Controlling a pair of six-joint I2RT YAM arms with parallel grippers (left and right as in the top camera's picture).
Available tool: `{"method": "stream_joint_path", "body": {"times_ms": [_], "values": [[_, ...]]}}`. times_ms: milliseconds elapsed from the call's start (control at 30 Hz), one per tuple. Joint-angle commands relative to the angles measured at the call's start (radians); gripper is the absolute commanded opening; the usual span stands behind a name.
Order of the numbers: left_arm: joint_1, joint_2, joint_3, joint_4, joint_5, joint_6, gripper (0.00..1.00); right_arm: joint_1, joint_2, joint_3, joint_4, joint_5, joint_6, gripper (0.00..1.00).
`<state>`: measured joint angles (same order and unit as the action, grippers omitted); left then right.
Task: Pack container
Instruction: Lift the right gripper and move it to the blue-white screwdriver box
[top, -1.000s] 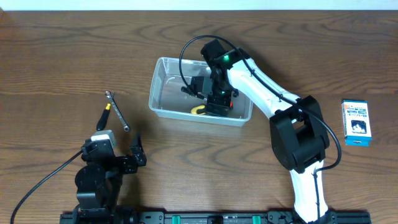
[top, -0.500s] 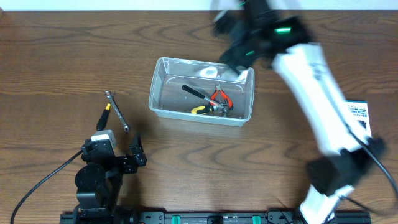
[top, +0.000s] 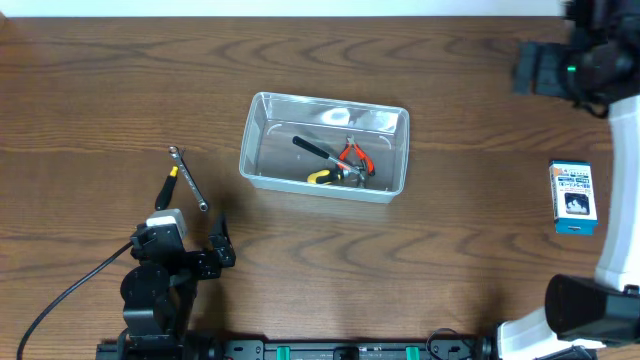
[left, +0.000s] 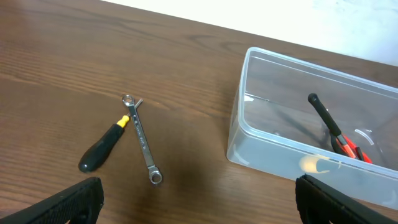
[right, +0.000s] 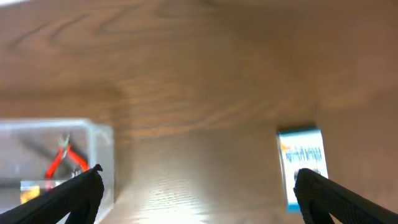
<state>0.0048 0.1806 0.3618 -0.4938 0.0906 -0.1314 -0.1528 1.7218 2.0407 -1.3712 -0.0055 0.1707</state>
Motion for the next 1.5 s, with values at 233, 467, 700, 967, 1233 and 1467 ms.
{"method": "stream_joint_path", "body": {"times_ms": [233, 467, 700, 967, 1233, 1467], "values": [[0.001, 0.0, 0.022, 0.0, 0.003, -0.005, 0.98, -0.327, 0.059, -0.219, 0.02, 0.017, -0.152, 0.99], [0.001, 0.0, 0.022, 0.0, 0.003, -0.005, 0.98, -0.431, 0.053, -0.23, -0.09, 0.016, -0.23, 0.99], [0.001, 0.0, 0.022, 0.0, 0.003, -0.005, 0.98, -0.434, 0.024, -0.231, -0.262, -0.033, -0.209, 0.99], [0.001, 0.0, 0.022, 0.0, 0.003, -0.005, 0.98, -0.428, -0.196, -0.32, -0.323, -0.087, -0.209, 0.99], [0.001, 0.0, 0.022, -0.005, 0.003, -0.005, 0.98, -0.415, -0.514, -0.553, -0.25, -0.183, -0.285, 0.99], [0.001, 0.0, 0.022, -0.024, 0.003, -0.005, 0.98, -0.354, -0.466, -0.642, -0.154, -0.193, -0.436, 0.99]]}}
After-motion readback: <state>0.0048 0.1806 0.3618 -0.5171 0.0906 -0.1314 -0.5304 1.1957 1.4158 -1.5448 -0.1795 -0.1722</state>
